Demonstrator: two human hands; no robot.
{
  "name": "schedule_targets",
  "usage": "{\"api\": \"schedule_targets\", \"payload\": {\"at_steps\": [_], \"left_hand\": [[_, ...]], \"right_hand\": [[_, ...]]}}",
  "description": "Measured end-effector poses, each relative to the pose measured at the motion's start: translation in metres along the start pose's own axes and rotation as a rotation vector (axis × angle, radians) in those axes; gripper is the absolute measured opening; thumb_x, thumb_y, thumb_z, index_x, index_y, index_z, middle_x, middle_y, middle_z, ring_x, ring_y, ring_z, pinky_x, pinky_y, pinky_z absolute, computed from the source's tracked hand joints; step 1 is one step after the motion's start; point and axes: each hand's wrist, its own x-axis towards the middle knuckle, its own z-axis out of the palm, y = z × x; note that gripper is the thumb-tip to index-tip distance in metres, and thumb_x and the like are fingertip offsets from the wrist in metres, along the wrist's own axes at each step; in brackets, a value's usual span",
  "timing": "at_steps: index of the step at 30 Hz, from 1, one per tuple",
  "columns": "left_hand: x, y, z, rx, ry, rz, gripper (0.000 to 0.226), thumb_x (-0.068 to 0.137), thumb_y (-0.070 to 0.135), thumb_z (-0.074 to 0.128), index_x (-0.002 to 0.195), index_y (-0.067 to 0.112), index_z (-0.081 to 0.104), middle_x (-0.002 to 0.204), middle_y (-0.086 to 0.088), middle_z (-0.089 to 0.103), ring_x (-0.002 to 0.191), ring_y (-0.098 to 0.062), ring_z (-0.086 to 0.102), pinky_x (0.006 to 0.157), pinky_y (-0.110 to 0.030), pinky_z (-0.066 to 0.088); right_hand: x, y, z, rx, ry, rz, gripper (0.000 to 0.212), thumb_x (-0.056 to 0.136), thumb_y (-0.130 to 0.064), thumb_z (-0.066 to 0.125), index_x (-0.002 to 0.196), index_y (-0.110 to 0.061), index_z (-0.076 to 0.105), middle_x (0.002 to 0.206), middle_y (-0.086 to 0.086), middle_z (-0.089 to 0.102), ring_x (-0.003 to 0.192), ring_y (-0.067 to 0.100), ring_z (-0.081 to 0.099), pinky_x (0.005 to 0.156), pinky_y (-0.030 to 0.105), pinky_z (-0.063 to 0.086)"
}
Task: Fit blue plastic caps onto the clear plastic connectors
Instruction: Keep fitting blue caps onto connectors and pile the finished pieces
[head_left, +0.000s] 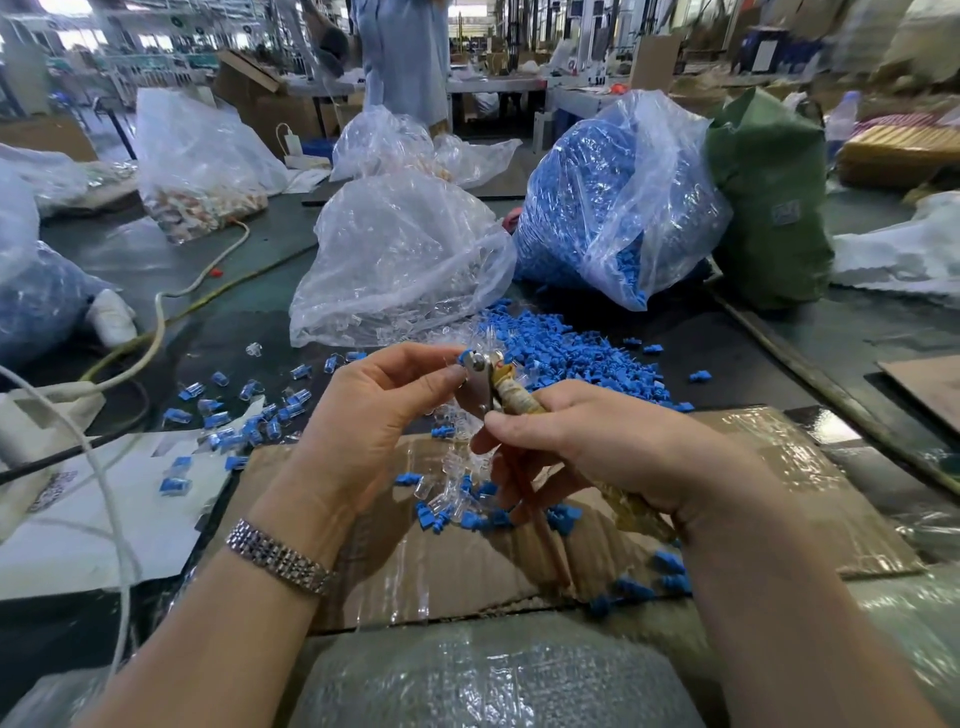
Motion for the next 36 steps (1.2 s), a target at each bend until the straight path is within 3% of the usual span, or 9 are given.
{"api": "schedule_targets", "payload": {"at_steps": [4,10,14,18,21,24,27,31,36], "left_hand": [[-0.001,0.0,0.001,0.079,0.023,0.041,0.02,0.074,0.019,0.076,0.094,0.019,0.081,0.103,-0.01,0.078,0.104,-0.024,0.073,0.102,-0.042,0.053],[0.0,-0.003,-0.001,0.14,0.048,0.047,0.022,0.076,0.023,0.075,0.097,0.025,0.082,0.103,-0.007,0.079,0.106,-0.025,0.073,0.103,-0.05,0.052],[0.001,-0.005,-0.004,0.184,0.02,0.091,0.021,0.078,0.024,0.075,0.099,0.027,0.081,0.104,-0.005,0.078,0.106,-0.023,0.073,0.102,-0.045,0.052],[0.003,0.002,-0.02,0.258,0.195,0.16,0.014,0.082,0.021,0.079,0.093,0.031,0.078,0.096,0.001,0.078,0.097,-0.019,0.073,0.087,-0.028,0.057],[0.003,0.004,-0.035,0.711,0.474,0.159,0.017,0.087,0.013,0.072,0.087,0.03,0.072,0.084,0.005,0.072,0.084,-0.011,0.069,0.071,-0.029,0.056],[0.001,0.006,-0.041,1.253,0.627,0.06,0.013,0.084,0.013,0.066,0.088,0.025,0.07,0.099,-0.004,0.055,0.103,-0.033,0.056,0.09,-0.047,0.043],[-0.001,0.005,-0.034,1.3,0.48,0.126,0.019,0.085,0.01,0.068,0.091,0.027,0.071,0.1,0.001,0.049,0.107,-0.029,0.052,0.09,-0.044,0.041],[-0.004,-0.002,-0.014,1.129,0.021,0.085,0.021,0.089,0.013,0.07,0.091,0.034,0.073,0.089,0.016,0.066,0.08,0.003,0.061,0.073,-0.02,0.05],[-0.003,0.002,-0.017,0.984,-0.141,-0.02,0.022,0.086,0.013,0.07,0.091,0.034,0.07,0.08,0.013,0.069,0.068,0.005,0.062,0.061,-0.008,0.047]], "right_hand": [[0.001,-0.002,0.003,-0.037,0.037,0.003,0.046,0.101,-0.045,0.056,0.101,-0.002,0.071,0.076,0.008,0.071,0.073,0.026,0.073,0.081,0.047,0.062],[0.006,-0.002,0.008,-0.09,0.093,0.003,0.051,0.102,-0.045,0.054,0.09,0.001,0.07,0.064,0.009,0.067,0.062,0.027,0.068,0.073,0.046,0.061],[0.005,0.0,0.003,-0.035,0.05,0.01,0.053,0.1,-0.052,0.054,0.097,-0.002,0.071,0.071,0.009,0.07,0.066,0.026,0.071,0.071,0.043,0.063],[-0.001,0.003,-0.016,0.071,0.113,-0.032,0.053,0.097,-0.056,0.057,0.102,-0.006,0.073,0.08,0.009,0.074,0.072,0.028,0.074,0.066,0.037,0.059],[0.0,0.009,-0.03,-0.096,0.435,-0.014,0.05,0.094,-0.057,0.061,0.089,-0.008,0.072,0.069,0.003,0.069,0.065,0.024,0.07,0.066,0.044,0.06],[0.006,0.018,-0.036,-0.536,0.683,0.175,0.043,0.092,-0.049,0.062,0.073,-0.011,0.06,0.068,0.003,0.062,0.069,0.028,0.063,0.059,0.036,0.045],[0.013,0.026,-0.037,-0.705,0.734,0.322,0.031,0.092,-0.039,0.061,0.077,-0.012,0.054,0.085,0.008,0.062,0.076,0.027,0.058,0.057,0.032,0.034],[0.019,0.032,-0.035,-0.788,0.749,0.389,0.028,0.091,-0.035,0.065,0.095,-0.011,0.052,0.115,0.017,0.057,0.102,0.037,0.056,0.075,0.035,0.041],[0.025,0.035,-0.032,-0.84,0.727,0.414,0.059,0.09,-0.045,0.07,0.131,-0.012,0.044,0.135,0.018,0.045,0.126,0.038,0.045,0.098,0.049,0.044]]}}
